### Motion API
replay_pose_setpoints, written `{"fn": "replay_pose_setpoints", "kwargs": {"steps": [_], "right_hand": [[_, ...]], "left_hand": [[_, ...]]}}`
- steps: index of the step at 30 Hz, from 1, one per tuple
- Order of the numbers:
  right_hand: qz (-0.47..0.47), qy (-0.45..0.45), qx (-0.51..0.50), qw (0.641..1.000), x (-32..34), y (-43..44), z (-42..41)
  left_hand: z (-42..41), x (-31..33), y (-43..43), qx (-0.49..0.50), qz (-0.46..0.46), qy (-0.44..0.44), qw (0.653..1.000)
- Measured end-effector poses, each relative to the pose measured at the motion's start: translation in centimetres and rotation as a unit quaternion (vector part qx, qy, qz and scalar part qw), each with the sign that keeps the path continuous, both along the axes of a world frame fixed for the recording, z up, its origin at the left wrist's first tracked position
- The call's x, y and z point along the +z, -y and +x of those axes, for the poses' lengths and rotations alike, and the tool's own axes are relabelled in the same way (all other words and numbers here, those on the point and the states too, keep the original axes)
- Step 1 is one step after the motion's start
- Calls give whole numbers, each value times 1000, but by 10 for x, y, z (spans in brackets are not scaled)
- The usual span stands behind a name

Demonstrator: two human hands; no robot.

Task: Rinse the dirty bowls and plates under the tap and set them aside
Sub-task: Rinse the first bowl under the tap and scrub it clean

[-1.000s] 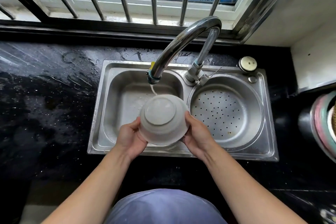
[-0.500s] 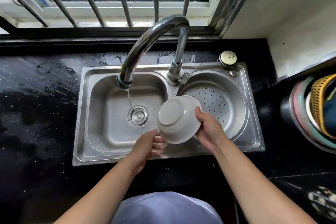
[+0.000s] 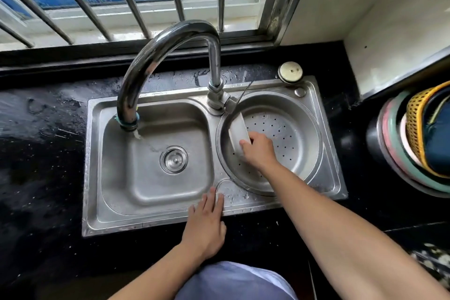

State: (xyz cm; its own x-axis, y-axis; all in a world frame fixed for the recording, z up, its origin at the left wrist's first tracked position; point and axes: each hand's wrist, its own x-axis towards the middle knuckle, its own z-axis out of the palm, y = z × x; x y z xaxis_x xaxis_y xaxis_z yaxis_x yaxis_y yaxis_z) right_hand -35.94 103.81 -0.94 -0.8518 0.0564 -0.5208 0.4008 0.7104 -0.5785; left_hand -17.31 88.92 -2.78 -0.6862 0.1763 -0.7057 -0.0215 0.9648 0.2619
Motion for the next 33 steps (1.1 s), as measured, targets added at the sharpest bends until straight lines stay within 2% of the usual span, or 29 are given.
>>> {"fn": "replay_pose_setpoints", "kwargs": {"steps": [7,21,27,33], "right_hand": [[-49,-13,-36,998,-10,28,0],[-36,12,-32,999,-25,45,9],[-57,11,-43,997,-28,46,12],[-57,-1,-39,998,-33,46,20]], "left_hand": [[-6,-2,2,11,3,20,1000],[-16,-2,-1,-2,-32,-10,999],[-17,-2,6,3,-4,-19,1000],[-17,-2,21,63,78,-47,994]]}}
